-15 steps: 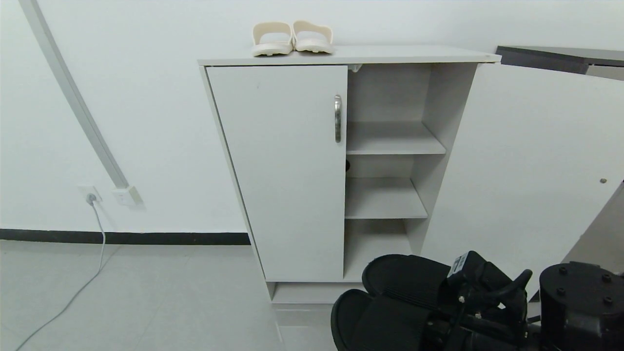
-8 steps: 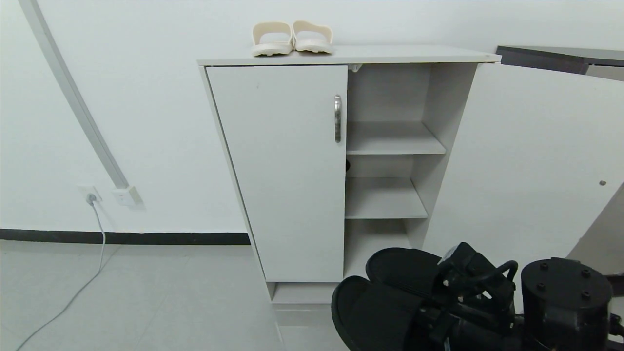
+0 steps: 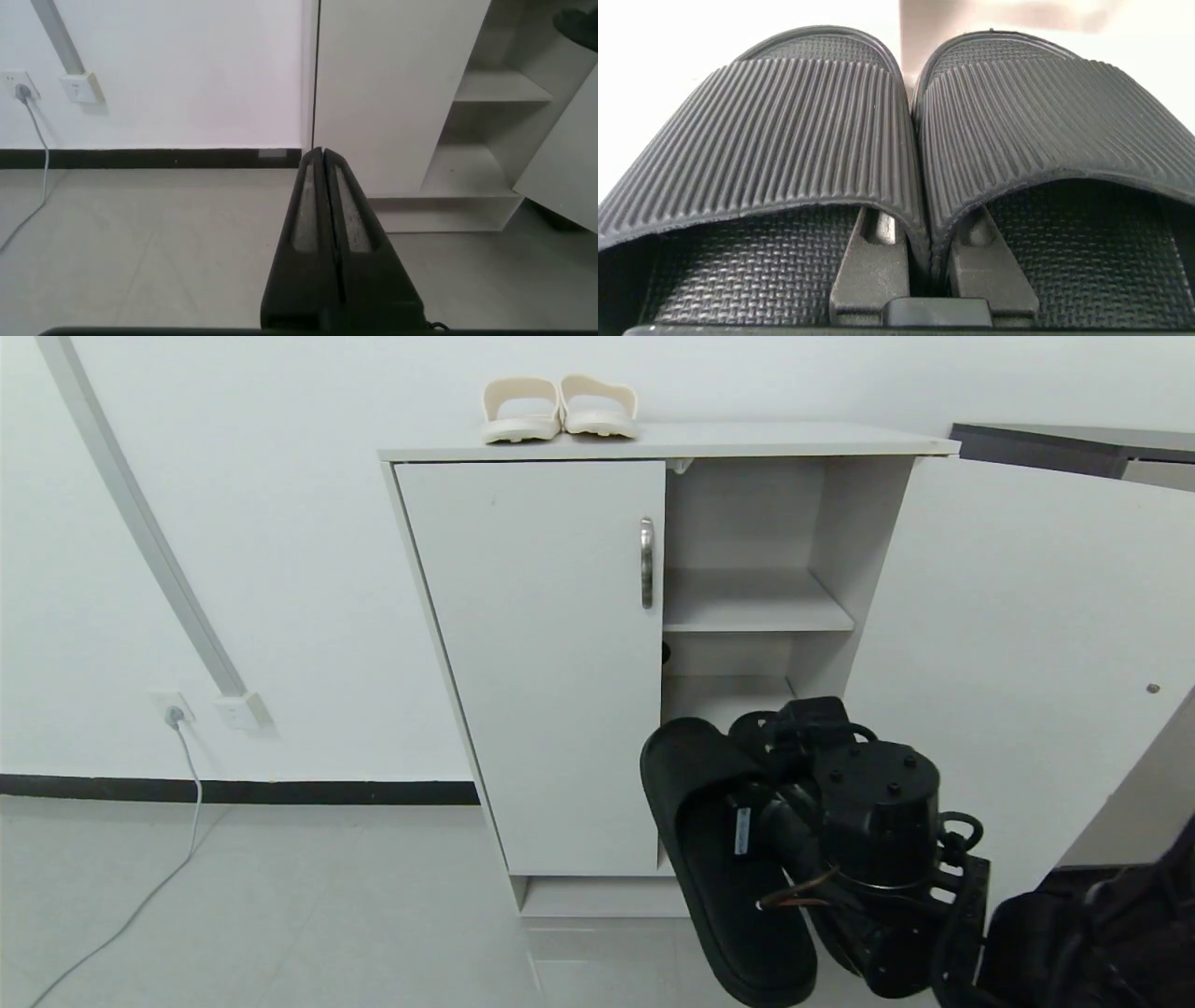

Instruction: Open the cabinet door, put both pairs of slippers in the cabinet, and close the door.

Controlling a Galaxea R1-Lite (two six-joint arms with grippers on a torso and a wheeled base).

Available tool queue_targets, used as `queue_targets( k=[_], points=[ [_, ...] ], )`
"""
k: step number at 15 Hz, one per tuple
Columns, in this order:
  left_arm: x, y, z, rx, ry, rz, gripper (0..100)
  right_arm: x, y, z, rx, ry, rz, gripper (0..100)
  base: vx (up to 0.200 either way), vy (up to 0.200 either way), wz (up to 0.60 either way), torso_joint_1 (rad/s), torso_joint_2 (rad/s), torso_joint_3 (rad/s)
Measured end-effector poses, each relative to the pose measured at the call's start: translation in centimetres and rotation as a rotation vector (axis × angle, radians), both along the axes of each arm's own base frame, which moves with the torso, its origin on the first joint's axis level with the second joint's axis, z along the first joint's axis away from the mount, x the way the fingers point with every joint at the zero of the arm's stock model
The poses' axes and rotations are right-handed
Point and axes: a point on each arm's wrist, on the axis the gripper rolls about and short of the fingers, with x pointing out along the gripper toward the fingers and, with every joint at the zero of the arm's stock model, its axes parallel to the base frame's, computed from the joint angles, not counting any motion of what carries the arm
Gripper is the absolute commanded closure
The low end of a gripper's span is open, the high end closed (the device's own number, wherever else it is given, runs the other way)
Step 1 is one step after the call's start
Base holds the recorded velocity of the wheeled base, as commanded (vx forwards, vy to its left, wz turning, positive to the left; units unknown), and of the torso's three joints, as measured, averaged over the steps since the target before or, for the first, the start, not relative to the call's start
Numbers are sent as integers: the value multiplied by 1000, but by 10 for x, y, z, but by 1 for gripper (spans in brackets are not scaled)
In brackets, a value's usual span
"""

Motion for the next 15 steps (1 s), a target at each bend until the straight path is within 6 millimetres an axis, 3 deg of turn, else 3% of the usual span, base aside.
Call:
queue_targets(
  k=[4, 8, 15],
  points=[
    [0, 0, 0, 0, 0, 0, 100, 18, 26, -13, -6, -17, -114, 100, 0, -150, 0, -2, 2, -1],
    [0, 0, 0, 0, 2, 0, 100, 23, 30, -25, -26, 1, -122, 100, 0, -200, 0, 7, 2, 5],
    [0, 0, 0, 1, 0, 1, 100, 34, 27, -44, -56, 26, -146, 100, 0, 0, 0, 0, 0, 0]
  ],
)
